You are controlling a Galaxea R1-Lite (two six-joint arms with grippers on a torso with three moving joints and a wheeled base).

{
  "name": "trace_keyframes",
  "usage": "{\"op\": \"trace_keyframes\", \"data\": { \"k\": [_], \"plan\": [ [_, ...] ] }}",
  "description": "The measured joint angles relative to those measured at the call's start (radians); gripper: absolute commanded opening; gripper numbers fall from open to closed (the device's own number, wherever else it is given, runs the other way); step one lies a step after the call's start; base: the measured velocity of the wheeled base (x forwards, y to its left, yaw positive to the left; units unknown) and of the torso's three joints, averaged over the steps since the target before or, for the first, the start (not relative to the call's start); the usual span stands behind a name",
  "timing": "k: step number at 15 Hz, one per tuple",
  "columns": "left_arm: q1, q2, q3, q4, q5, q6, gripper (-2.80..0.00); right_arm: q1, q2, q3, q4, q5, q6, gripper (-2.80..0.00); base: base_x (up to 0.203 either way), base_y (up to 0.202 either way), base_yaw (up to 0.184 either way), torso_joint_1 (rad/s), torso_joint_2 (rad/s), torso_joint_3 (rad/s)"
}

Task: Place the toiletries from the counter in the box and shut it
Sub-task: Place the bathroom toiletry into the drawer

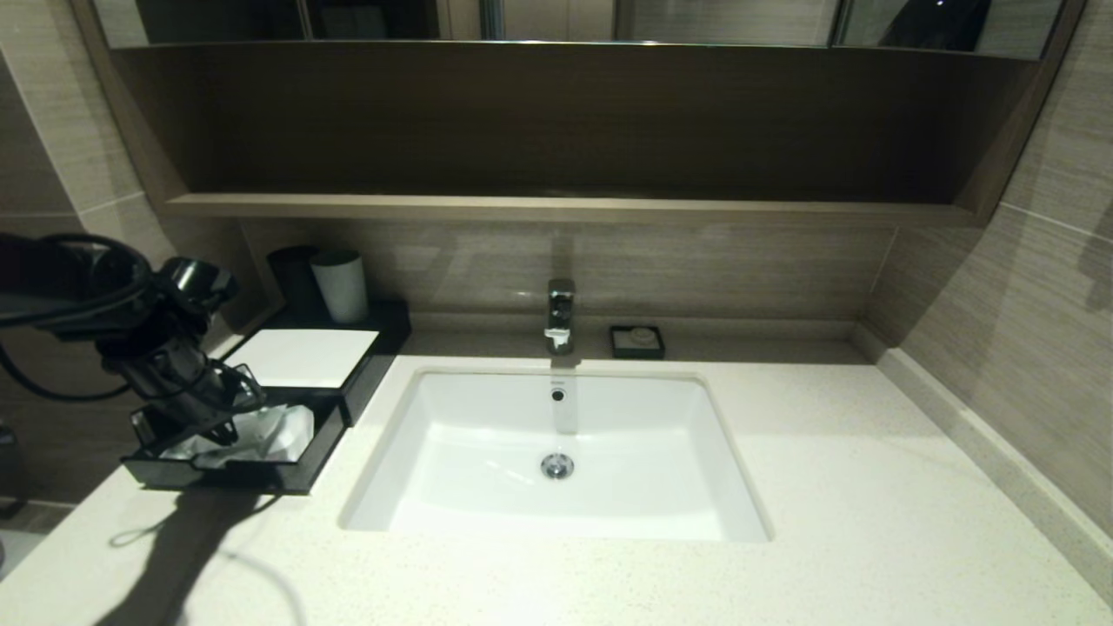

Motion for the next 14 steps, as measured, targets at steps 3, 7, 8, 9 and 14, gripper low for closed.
{"op": "trace_keyframes", "data": {
  "k": [3,7,8,9,14],
  "plan": [
    [0.000,0.013,-0.002,-0.004,-0.001,0.000,-2.80,0.000,0.000,0.000,0.000,0.000,0.001,-2.80,0.000,0.000,0.000,0.000,0.00,0.000],
    [0.001,0.034,-0.010,-0.039,0.001,0.000,-2.80,0.000,0.000,0.000,0.000,0.000,0.000,-2.80,0.000,0.000,0.000,0.000,0.00,0.000],
    [0.001,0.037,-0.011,-0.050,0.001,0.000,-2.80,0.000,0.000,0.000,0.000,0.000,0.000,-2.80,0.000,0.000,0.000,0.000,0.00,0.000],
    [0.000,0.041,-0.013,-0.058,0.001,0.000,-2.80,0.000,0.000,0.000,0.000,0.000,0.000,-2.80,0.000,0.000,0.000,0.000,0.00,0.000],
    [0.000,0.069,-0.039,-0.072,0.003,-0.003,-2.80,0.000,0.000,0.000,0.000,0.000,0.000,-2.80,0.000,0.000,0.000,0.000,0.00,0.000]
  ]
}}
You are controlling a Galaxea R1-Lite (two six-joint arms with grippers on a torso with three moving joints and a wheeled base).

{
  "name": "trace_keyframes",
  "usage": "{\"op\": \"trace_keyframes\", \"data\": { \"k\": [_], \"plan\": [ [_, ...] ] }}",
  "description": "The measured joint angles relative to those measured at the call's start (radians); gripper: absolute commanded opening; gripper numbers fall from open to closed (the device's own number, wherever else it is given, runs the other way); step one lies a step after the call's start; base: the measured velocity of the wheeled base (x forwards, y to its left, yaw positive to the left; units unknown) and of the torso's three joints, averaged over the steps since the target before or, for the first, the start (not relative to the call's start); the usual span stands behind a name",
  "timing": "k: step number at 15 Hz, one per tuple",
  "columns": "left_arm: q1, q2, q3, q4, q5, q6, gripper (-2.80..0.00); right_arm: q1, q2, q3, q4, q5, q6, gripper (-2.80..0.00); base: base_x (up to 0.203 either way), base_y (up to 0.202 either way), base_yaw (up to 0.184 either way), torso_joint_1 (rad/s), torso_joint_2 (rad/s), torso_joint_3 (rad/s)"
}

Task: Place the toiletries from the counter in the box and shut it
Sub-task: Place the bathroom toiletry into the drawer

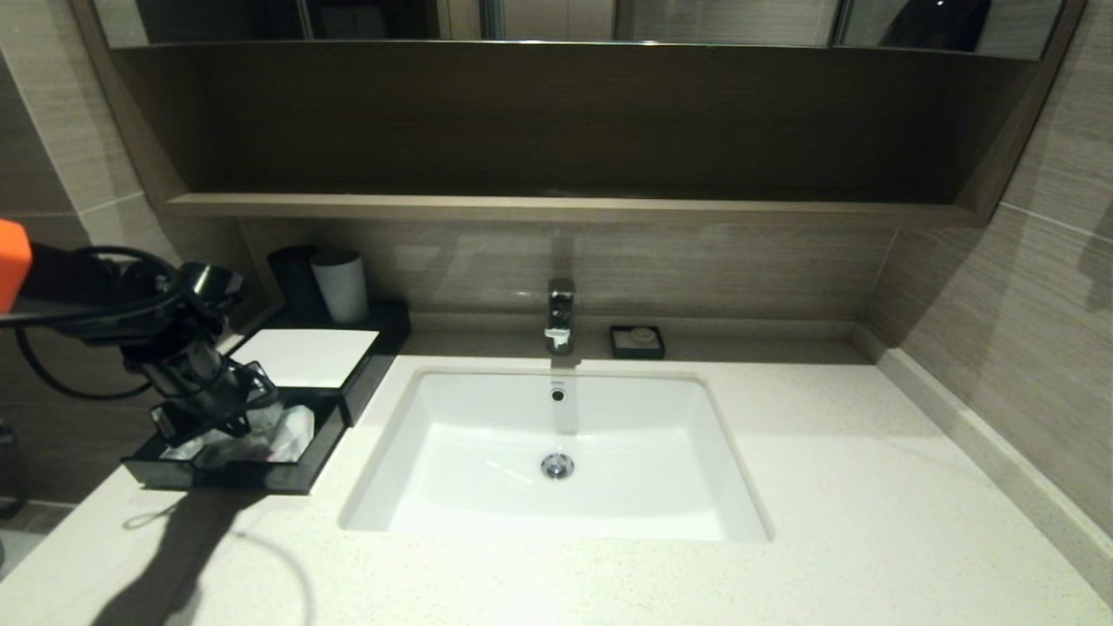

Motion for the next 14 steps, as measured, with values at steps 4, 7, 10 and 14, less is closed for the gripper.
{"op": "trace_keyframes", "data": {
  "k": [4,7,10,14],
  "plan": [
    [-0.001,0.017,-0.025,-0.003,0.000,-0.004,-2.80,0.000,0.000,0.000,0.000,0.000,0.000,-2.80,0.000,0.000,0.000,0.000,0.00,0.000],
    [-0.008,0.028,-0.027,-0.014,0.001,-0.005,-2.80,0.000,0.000,0.000,0.000,0.000,0.001,-2.80,0.000,0.000,0.000,0.000,0.00,0.000],
    [-0.013,0.042,-0.027,-0.015,0.002,-0.005,-2.80,0.000,0.000,0.000,0.000,0.000,0.001,-2.80,0.000,0.000,0.000,0.000,0.00,0.000],
    [-0.015,0.050,-0.027,-0.029,0.002,-0.007,-2.80,0.000,0.000,0.000,0.000,0.000,0.001,-2.80,0.000,0.000,0.000,0.000,0.00,0.000]
  ]
}}
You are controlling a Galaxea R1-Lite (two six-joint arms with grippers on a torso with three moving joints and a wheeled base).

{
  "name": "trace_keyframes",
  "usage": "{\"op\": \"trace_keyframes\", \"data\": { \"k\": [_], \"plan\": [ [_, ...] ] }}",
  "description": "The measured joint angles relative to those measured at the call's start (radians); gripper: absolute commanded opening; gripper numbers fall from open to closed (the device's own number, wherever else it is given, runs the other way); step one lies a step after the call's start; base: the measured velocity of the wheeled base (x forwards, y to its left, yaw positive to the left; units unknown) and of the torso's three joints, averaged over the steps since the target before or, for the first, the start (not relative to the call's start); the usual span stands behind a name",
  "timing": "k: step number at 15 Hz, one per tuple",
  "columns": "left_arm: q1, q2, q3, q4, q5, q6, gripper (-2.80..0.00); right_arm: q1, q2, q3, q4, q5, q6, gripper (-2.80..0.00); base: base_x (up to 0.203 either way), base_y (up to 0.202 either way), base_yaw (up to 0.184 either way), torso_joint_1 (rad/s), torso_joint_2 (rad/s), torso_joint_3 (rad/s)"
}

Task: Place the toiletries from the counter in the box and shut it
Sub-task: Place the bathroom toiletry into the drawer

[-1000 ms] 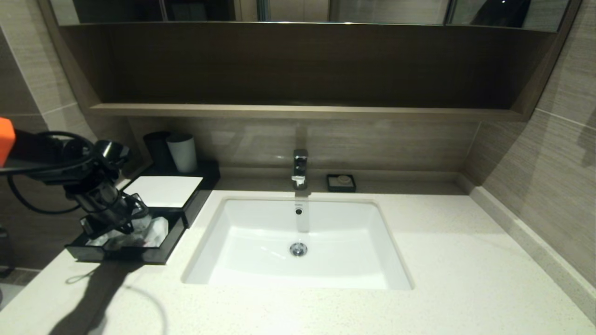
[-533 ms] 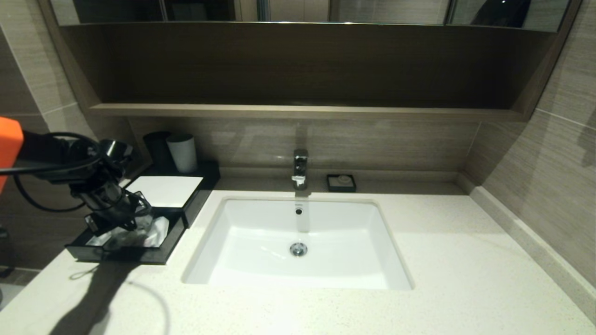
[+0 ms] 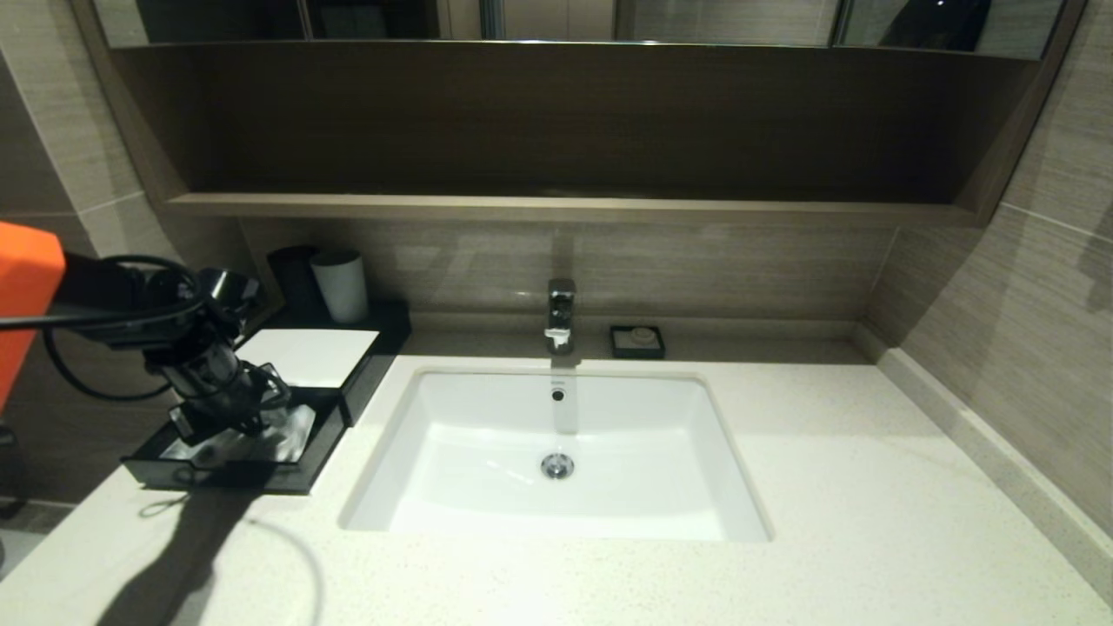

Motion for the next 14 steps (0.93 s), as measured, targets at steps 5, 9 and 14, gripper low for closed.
{"op": "trace_keyframes", "data": {
  "k": [5,9,14],
  "plan": [
    [0.000,-0.050,0.000,-0.003,0.000,-0.004,-2.80,0.000,0.000,0.000,0.000,0.000,0.000,-2.80,0.000,0.000,0.000,0.000,0.00,0.000],
    [0.001,-0.131,0.015,0.013,0.000,-0.005,-2.80,0.000,0.000,0.000,0.000,0.000,0.000,-2.80,0.000,0.000,0.000,0.000,0.00,0.000],
    [-0.013,-0.256,0.158,0.051,-0.001,0.003,-2.80,0.000,0.000,0.000,0.000,0.000,0.000,-2.80,0.000,0.000,0.000,0.000,0.00,0.000]
  ]
}}
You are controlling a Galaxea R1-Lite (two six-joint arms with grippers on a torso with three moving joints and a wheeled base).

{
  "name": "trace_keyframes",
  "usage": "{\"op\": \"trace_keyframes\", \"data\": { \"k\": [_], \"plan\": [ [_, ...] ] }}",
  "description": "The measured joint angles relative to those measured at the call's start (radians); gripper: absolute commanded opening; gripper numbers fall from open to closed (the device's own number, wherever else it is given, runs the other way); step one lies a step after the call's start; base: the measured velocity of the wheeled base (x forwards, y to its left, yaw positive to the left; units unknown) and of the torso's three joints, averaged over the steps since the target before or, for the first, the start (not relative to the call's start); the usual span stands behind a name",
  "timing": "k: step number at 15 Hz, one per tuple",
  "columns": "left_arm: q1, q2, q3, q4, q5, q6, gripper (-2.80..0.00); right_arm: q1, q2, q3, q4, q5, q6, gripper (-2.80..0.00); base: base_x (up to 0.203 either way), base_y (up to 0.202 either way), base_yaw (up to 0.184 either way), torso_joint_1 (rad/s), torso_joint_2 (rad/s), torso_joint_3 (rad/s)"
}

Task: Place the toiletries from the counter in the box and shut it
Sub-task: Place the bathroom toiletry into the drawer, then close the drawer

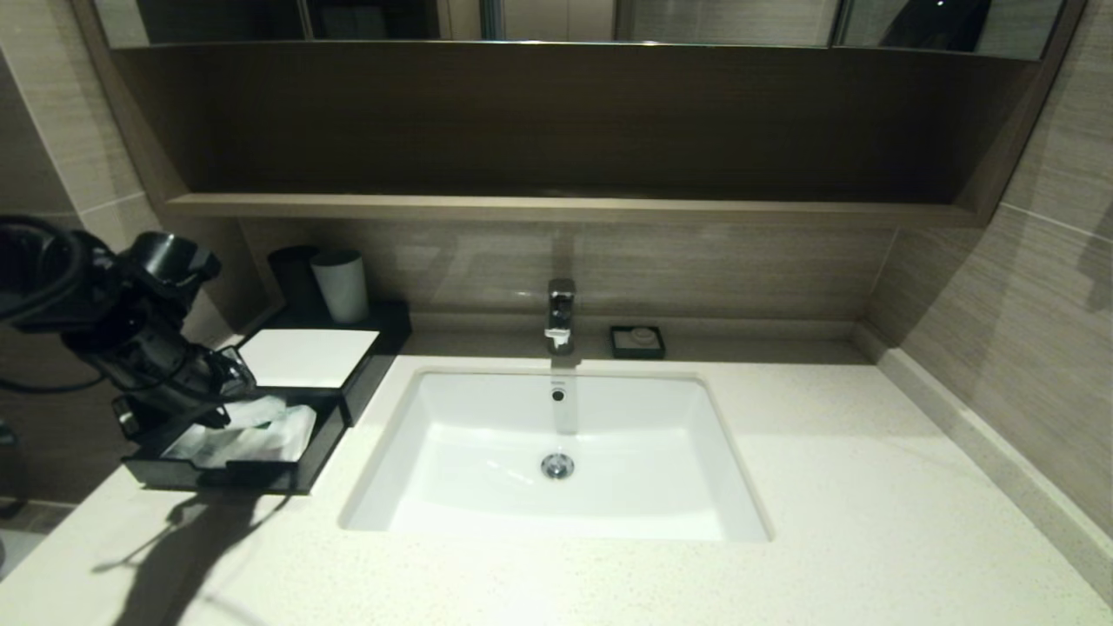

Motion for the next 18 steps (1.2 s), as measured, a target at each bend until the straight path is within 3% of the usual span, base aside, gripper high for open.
{"op": "trace_keyframes", "data": {
  "k": [8,18],
  "plan": [
    [-0.019,-0.141,0.235,-0.011,-0.001,0.005,-2.80,0.000,0.000,0.000,0.000,0.000,0.000,-2.80,0.000,0.000,0.000,0.000,0.00,0.000],
    [-0.026,-0.052,0.263,-0.083,-0.039,-0.003,-2.80,0.000,0.000,0.000,0.000,0.000,0.000,-2.80,0.000,0.000,0.000,0.000,0.00,0.000]
  ]
}}
